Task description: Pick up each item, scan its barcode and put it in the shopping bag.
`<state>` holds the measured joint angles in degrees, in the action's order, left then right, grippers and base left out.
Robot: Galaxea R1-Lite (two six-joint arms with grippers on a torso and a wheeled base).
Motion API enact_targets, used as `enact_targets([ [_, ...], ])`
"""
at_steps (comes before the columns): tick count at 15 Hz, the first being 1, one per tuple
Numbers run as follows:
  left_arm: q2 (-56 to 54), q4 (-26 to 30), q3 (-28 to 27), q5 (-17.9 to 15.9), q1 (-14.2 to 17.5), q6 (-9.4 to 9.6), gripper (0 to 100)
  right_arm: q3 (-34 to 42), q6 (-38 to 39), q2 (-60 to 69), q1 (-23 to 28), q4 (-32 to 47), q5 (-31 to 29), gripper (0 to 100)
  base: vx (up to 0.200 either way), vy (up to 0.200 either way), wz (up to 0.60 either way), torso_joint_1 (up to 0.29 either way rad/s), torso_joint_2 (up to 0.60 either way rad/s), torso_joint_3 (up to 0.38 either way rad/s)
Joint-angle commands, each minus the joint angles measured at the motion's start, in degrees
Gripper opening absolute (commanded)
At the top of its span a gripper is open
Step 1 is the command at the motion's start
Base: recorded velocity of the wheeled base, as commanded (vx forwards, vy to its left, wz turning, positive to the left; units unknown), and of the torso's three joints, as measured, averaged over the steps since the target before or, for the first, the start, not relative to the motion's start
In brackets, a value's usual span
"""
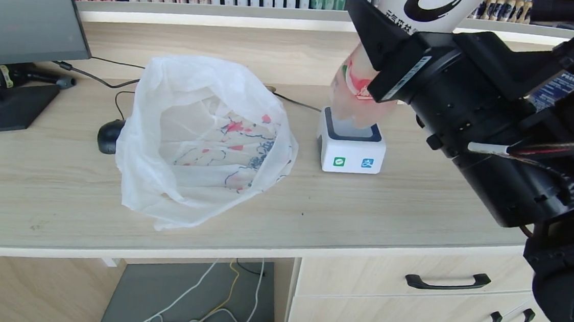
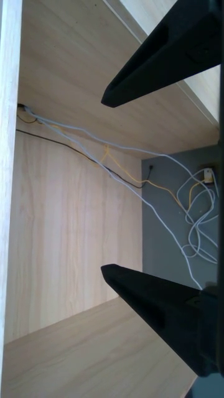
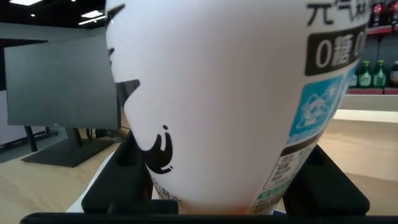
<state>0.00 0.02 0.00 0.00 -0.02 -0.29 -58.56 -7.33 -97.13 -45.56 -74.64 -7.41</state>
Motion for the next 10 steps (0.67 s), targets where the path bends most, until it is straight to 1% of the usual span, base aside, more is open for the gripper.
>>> enact_targets([
  [1,0.0,0.1,0.0,0.0,0.0,-0.15,100,1.6,0.2,-1.6,0.1,-0.7,-0.1,0,0.0,0.0,0.0,0.0,0.0,0.0],
  [4,0.1,0.1,0.0,0.1,0.0,-0.23,100,4.4,1.5,-2.4,0.6,-1.0,-0.4,0,0.0,0.2,0.0,0.001,0.0,0.002],
  [6,0.1,0.1,0.0,0.0,0.0,-0.23,100,6.9,3.7,-1.5,0.6,-1.1,-2.5,0,0.0,0.2,0.0,0.002,0.0,0.002],
  [8,0.1,0.1,0.0,0.1,0.0,-0.23,100,9.2,3.9,-0.2,2.3,-1.6,-2.6,0,0.0,0.2,0.0,0.002,0.0,0.0],
  [10,0.1,0.1,0.0,0.1,0.0,-0.23,100,9.6,4.1,-0.2,3.0,-2.4,-2.6,0,0.0,0.2,0.0,-0.007,0.0,0.022],
])
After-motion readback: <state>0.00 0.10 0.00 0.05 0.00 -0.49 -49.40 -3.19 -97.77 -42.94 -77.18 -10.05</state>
